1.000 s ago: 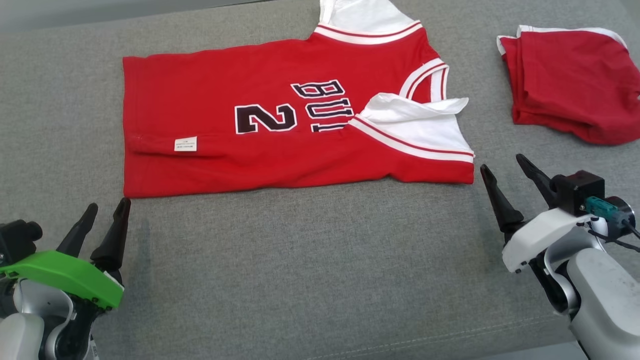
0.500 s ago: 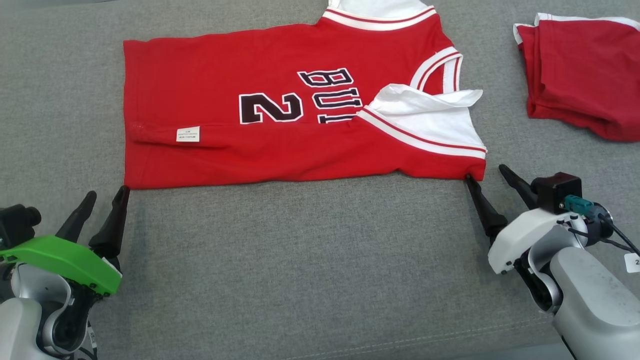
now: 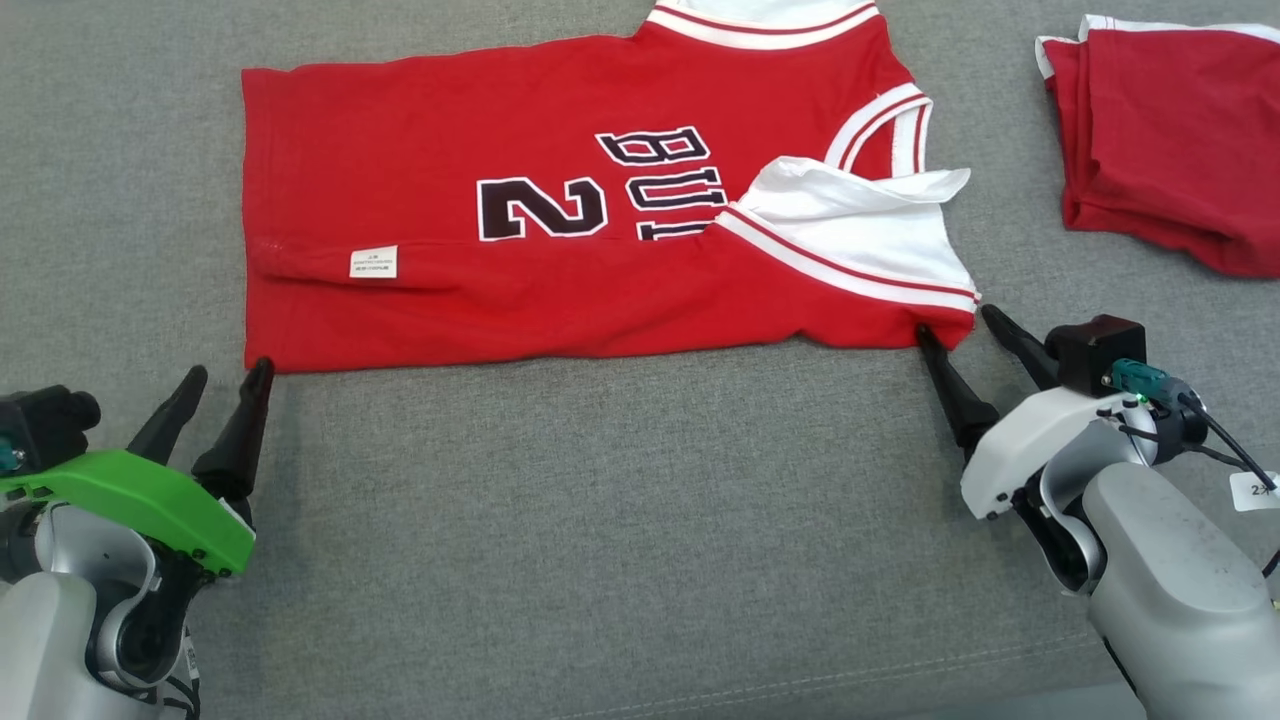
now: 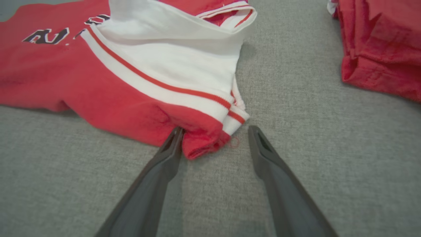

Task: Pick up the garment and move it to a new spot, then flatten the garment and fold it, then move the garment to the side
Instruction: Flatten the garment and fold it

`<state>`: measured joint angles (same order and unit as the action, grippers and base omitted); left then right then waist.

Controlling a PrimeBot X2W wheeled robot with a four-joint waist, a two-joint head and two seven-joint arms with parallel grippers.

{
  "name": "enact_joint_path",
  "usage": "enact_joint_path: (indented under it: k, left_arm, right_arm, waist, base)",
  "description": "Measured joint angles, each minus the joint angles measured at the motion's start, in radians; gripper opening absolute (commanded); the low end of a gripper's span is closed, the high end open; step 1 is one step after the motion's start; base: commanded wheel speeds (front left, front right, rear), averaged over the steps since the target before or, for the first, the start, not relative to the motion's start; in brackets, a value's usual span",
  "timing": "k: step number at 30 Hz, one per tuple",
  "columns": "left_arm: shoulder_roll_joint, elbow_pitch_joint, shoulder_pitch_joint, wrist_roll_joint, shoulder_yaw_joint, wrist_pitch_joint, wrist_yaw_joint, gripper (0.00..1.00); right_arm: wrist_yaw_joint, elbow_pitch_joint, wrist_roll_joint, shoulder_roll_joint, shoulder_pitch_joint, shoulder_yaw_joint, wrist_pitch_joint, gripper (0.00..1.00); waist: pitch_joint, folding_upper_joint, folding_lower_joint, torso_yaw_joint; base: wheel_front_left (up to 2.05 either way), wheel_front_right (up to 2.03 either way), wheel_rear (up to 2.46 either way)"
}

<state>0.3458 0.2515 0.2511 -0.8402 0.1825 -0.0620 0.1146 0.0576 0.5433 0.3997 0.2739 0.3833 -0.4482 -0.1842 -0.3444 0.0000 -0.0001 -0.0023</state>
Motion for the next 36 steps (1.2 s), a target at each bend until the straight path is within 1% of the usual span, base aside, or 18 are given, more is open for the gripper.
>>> enact_joint_path:
  k: [1, 2, 3, 4, 5, 6, 8, 10, 15, 18, 23, 29, 30, 31, 32, 33, 34, 36]
  left_arm:
    - [0.002, 0.001, 0.003, 0.004, 0.010, -0.007, 0.000, 1.00]
    - [0.003, 0.002, 0.005, 0.011, 0.019, -0.008, 0.001, 1.00]
    - [0.004, 0.002, 0.006, 0.019, 0.029, -0.009, 0.001, 1.00]
    - [0.005, 0.002, 0.006, 0.027, 0.040, -0.010, 0.001, 1.00]
    - [0.005, 0.003, 0.007, 0.030, 0.049, -0.019, 0.001, 1.00]
    - [0.004, 0.006, 0.007, 0.030, 0.056, -0.027, 0.004, 1.00]
    - [0.004, 0.016, 0.011, 0.031, 0.071, -0.035, 0.006, 1.00]
    - [-0.001, 0.028, 0.019, 0.031, 0.075, -0.038, 0.006, 1.00]
    - [-0.012, 0.060, 0.053, 0.023, 0.070, -0.052, 0.006, 1.00]
    - [-0.024, 0.083, 0.067, -0.019, 0.048, -0.061, 0.006, 1.00]
    - [-0.043, 0.116, 0.093, -0.040, 0.040, -0.078, 0.006, 1.00]
    - [-0.047, 0.158, 0.122, -0.069, 0.017, -0.080, 0.004, 1.00]
    - [-0.048, 0.165, 0.131, -0.072, 0.018, -0.092, 0.004, 1.00]
    - [-0.049, 0.170, 0.136, -0.072, 0.018, -0.094, 0.004, 0.55]
    - [-0.049, 0.177, 0.139, -0.072, 0.018, -0.097, 0.004, 0.33]
    - [-0.049, 0.184, 0.141, -0.072, 0.019, -0.097, 0.004, 0.13]
    - [-0.049, 0.190, 0.141, -0.072, 0.019, -0.097, 0.004, 0.00]
    - [-0.049, 0.196, 0.141, -0.072, 0.023, -0.105, 0.004, 0.00]
  right_arm:
    - [0.004, 0.007, 0.001, -0.002, 0.007, 0.000, 0.000, 1.00]
    - [0.005, 0.014, 0.001, -0.005, 0.013, -0.002, 0.000, 0.83]
    - [0.006, 0.020, 0.004, -0.007, 0.019, -0.003, 0.000, 0.50]
    - [0.007, 0.025, 0.007, -0.009, 0.023, -0.004, 0.000, 0.40]
    - [0.012, 0.031, 0.008, -0.012, 0.026, -0.004, 0.000, 0.33]
    - [0.013, 0.037, 0.008, -0.015, 0.029, -0.005, -0.001, 0.29]
    - [0.017, 0.047, 0.011, -0.020, 0.038, -0.008, -0.004, 0.09]
    - [0.022, 0.054, 0.014, -0.023, 0.044, -0.011, -0.006, 0.00]
    - [0.030, 0.074, 0.014, -0.024, 0.055, -0.017, -0.014, 0.00]
    - [0.037, 0.082, 0.014, -0.025, 0.065, -0.023, -0.018, 0.00]
    - [0.043, 0.098, 0.014, -0.030, 0.081, -0.032, -0.024, 0.00]
    - [0.049, 0.113, 0.014, -0.041, 0.093, -0.035, -0.035, 0.00]
    - [0.055, 0.119, 0.014, -0.042, 0.098, -0.035, -0.036, 0.00]
    - [0.056, 0.122, 0.014, -0.042, 0.100, -0.035, -0.037, 0.00]
    - [0.056, 0.124, 0.014, -0.043, 0.101, -0.035, -0.037, 0.00]
    - [0.056, 0.126, 0.014, -0.044, 0.101, -0.035, -0.039, 0.00]
    - [0.056, 0.129, 0.014, -0.046, 0.102, -0.035, -0.044, 0.00]
    - [0.056, 0.134, 0.015, -0.047, 0.104, -0.035, -0.044, 0.00]
  waist:
    - [-0.001, 0.0000, 0.0000, 0.001]
    - [-0.002, 0.0000, 0.0001, 0.001]
    - [-0.003, 0.0000, 0.0000, 0.002]
    - [-0.004, 0.0000, 0.0001, 0.003]
    - [-0.005, 0.0000, 0.0000, 0.004]
    - [-0.005, 0.0000, 0.0000, 0.005]
    - [-0.007, 0.0000, 0.0001, 0.008]
    - [-0.008, 0.0000, 0.0001, 0.010]
    - [-0.012, 0.0000, 0.0000, 0.012]
    - [-0.016, 0.0000, 0.0000, 0.006]
    - [-0.023, 0.0000, 0.0000, -0.006]
    - [-0.030, 0.0000, 0.0001, -0.021]
    - [-0.031, 0.0000, 0.0001, -0.022]
    - [-0.031, 0.0000, 0.0001, -0.023]
    - [-0.031, 0.0000, 0.0001, -0.024]
    - [-0.031, 0.0000, 0.0000, -0.025]
    - [-0.031, 0.0000, 0.0001, -0.025]
    - [-0.030, 0.0000, 0.0000, -0.026]
  base:
    - [0.00, 0.00, 0.00]
    - [0.00, 0.00, 0.00]
    - [0.00, 0.00, 0.00]
    - [0.00, 0.00, 0.00]
    - [0.00, 0.00, 0.00]
    - [0.00, 0.00, 0.00]
    - [0.00, 0.00, 0.00]
    - [0.00, 0.00, 0.00]
    - [0.00, 0.00, 0.00]
    - [0.00, 0.00, 0.00]
    - [0.00, 0.00, 0.00]
    - [0.00, 0.00, 0.00]
    - [0.00, 0.00, 0.00]
    - [0.00, 0.00, 0.00]
    - [0.00, 0.00, 0.00]
    - [0.00, 0.00, 0.00]
    - [0.00, 0.00, 0.00]
    - [0.00, 0.00, 0.00]
